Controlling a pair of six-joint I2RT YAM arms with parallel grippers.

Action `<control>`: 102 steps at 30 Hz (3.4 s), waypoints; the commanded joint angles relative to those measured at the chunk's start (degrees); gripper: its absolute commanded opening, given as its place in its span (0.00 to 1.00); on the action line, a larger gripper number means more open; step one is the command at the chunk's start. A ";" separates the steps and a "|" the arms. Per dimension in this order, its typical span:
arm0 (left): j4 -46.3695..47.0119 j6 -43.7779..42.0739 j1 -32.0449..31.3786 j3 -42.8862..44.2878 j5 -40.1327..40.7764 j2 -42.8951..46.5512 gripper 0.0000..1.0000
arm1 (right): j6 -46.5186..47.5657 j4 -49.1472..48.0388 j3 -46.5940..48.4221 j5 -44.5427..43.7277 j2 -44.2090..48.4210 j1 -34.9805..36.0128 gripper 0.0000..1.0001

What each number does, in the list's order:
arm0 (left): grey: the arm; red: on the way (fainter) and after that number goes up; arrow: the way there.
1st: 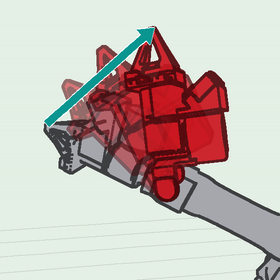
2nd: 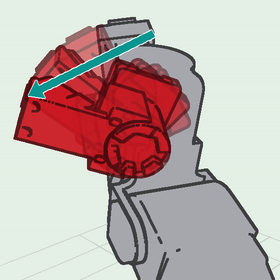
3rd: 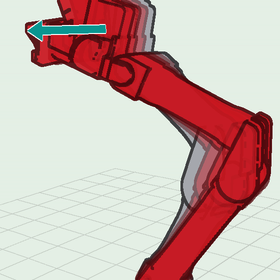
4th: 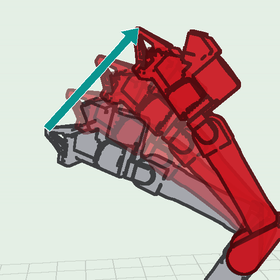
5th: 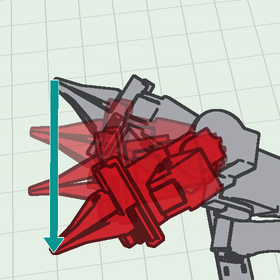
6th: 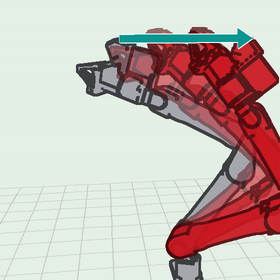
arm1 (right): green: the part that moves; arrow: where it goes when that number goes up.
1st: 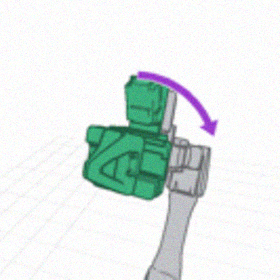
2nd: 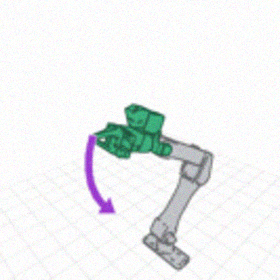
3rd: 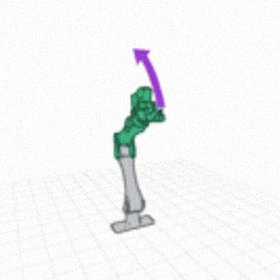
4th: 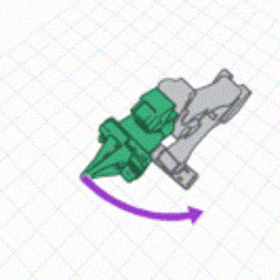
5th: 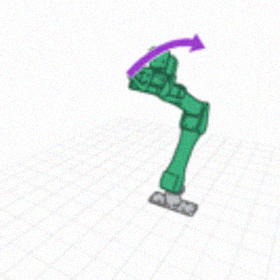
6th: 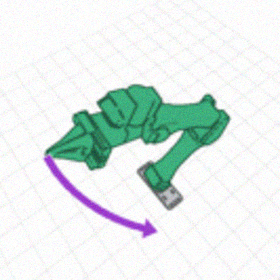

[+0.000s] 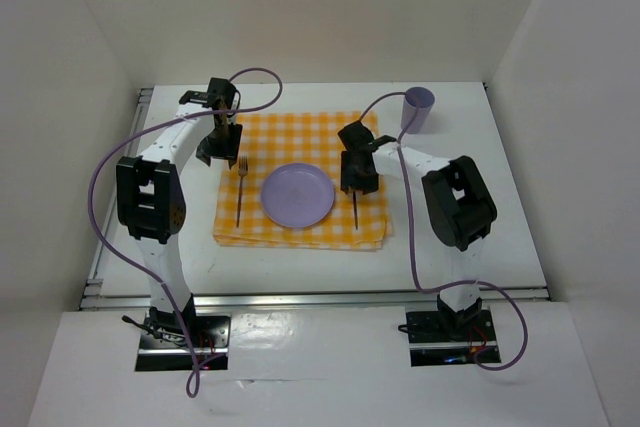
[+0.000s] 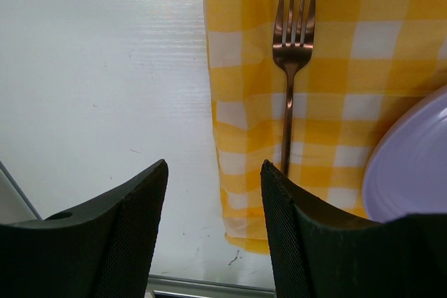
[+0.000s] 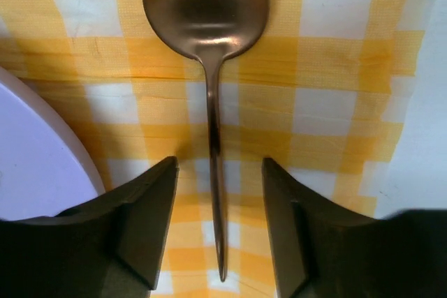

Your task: Set the dinner table for one person

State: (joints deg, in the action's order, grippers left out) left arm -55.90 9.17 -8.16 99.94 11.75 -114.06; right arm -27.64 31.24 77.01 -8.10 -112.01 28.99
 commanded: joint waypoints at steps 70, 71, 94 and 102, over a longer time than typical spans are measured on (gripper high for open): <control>0.09 -1.43 0.60 -2.12 0.03 4.81 0.63 | 11.82 22.63 57.37 -1.14 -10.51 -12.56 0.00; 0.09 -1.43 0.60 -2.64 0.03 4.81 0.63 | 11.82 22.63 56.76 -1.13 -10.51 -11.86 0.00; 0.09 -1.43 0.60 -2.65 -1.03 4.81 0.63 | 11.82 19.91 55.09 0.28 -20.54 -9.66 0.12; 0.09 -1.43 0.60 -2.65 -1.03 4.81 0.63 | 11.82 19.20 57.37 -0.25 -15.00 -10.18 0.97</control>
State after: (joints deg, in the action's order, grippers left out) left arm -55.42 8.73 -7.94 97.34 11.42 -111.04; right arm -16.08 52.38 130.96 -7.99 -132.03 19.09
